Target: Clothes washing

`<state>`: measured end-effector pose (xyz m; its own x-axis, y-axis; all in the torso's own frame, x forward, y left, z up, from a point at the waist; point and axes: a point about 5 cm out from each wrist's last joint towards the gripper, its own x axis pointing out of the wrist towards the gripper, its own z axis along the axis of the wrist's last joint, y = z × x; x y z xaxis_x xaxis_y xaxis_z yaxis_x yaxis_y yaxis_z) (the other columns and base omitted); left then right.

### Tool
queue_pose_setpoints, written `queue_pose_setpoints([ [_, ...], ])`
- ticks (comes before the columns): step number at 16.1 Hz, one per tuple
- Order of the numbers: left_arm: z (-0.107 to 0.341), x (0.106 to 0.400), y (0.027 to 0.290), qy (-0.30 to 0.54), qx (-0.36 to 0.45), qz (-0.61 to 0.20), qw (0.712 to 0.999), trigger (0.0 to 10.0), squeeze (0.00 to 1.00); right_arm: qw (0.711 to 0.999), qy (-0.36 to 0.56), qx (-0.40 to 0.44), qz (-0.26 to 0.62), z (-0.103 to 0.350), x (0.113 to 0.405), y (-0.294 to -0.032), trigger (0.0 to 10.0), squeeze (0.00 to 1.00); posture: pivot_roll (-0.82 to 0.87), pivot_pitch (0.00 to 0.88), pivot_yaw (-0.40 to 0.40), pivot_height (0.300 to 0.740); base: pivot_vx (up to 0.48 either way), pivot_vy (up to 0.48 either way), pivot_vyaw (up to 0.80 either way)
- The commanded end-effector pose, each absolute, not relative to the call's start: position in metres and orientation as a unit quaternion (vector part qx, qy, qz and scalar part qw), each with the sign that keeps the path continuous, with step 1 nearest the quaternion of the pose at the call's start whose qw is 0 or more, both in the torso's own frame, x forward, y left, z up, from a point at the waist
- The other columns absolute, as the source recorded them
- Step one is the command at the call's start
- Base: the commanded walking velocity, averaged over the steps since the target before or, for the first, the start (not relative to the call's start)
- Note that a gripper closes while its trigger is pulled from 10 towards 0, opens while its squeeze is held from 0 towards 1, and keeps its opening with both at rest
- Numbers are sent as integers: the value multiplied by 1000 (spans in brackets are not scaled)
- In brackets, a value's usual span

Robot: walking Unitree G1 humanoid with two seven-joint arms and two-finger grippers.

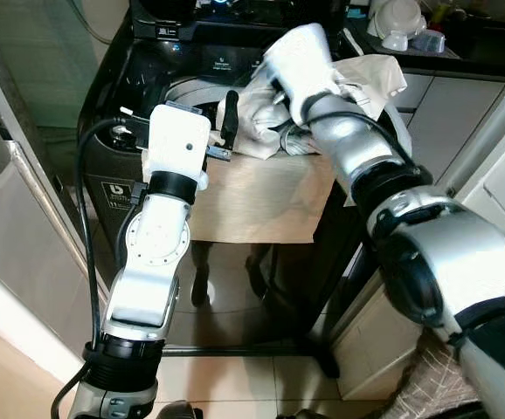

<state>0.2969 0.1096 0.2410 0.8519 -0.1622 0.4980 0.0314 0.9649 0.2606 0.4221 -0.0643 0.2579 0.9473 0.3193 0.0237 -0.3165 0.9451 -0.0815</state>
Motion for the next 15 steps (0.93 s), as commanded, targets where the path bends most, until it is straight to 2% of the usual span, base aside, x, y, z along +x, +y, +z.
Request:
queue_pose_setpoints([
  [1, 238, 297, 107, -259, 123, -57, 956, 10000, 0, 985, -1, 58, 164, 259, 423, -66, 10000, 1000, 115, 7, -77, 740, 0, 0, 0],
  [2, 238, 296, 107, -257, 123, -57, 957, 10000, 0, 980, -1, 133, 151, 263, 424, -68, 10000, 1000, 116, 9, -76, 740, 0, 0, 0],
  [3, 238, 296, 107, -257, 124, -57, 957, 10000, 0, 982, -29, 134, 131, 272, 425, -72, 10000, 1000, 119, 12, -76, 740, 0, 0, 0],
  [4, 237, 296, 107, -256, 126, -57, 957, 10000, 0, 986, -97, 103, 90, 293, 426, -83, 10000, 949, 120, 12, -76, 740, 0, 0, 0],
  [5, 237, 296, 107, -255, 126, -55, 957, 10000, 0, 982, -180, 28, 43, 317, 423, -95, 10000, 0, 120, 13, -78, 740, 0, 0, 0],
  [6, 235, 295, 107, -253, 127, -56, 957, 10000, 0, 973, -231, -21, 1, 330, 420, -109, 10000, 0, 120, 11, -82, 740, 0, 0, 0],
  [8, 234, 295, 107, -252, 128, -56, 958, 10000, 0, 969, -241, -37, -46, 329, 420, -129, 10000, 0, 122, 7, -89, 740, 0, 0, 0],
  [10, 232, 295, 107, -248, 128, -57, 959, 10000, 0, 961, -234, -84, -124, 309, 417, -166, 10000, 0, 120, 4, -93, 740, 0, 0, 0],
  [12, 231, 294, 105, -244, 126, -58, 960, 10000, 0, 955, -171, -143, -197, 276, 416, -193, 10000, 0, 122, 7, -100, 740, 0, 0, 0],
  [13, 231, 294, 105, -243, 125, -57, 960, 10000, 0, 953, -154, -147, -216, 269, 415, -200, 10000, 0, 122, 7, -100, 740, 0, 0, 0],
  [14, 230, 293, 106, -242, 124, -56, 961, 10000, 0, 944, -115, -118, -286, 246, 407, -223, 10000, 0, 127, 14, -108, 740, 0, 0, 0],
  [15, 229, 293, 106, -241, 123, -55, 961, 10000, 0, 942, -95, -100, -305, 237, 405, -230, 10000, 0, 127, 14, -108, 740, 0, 0, 0],
])
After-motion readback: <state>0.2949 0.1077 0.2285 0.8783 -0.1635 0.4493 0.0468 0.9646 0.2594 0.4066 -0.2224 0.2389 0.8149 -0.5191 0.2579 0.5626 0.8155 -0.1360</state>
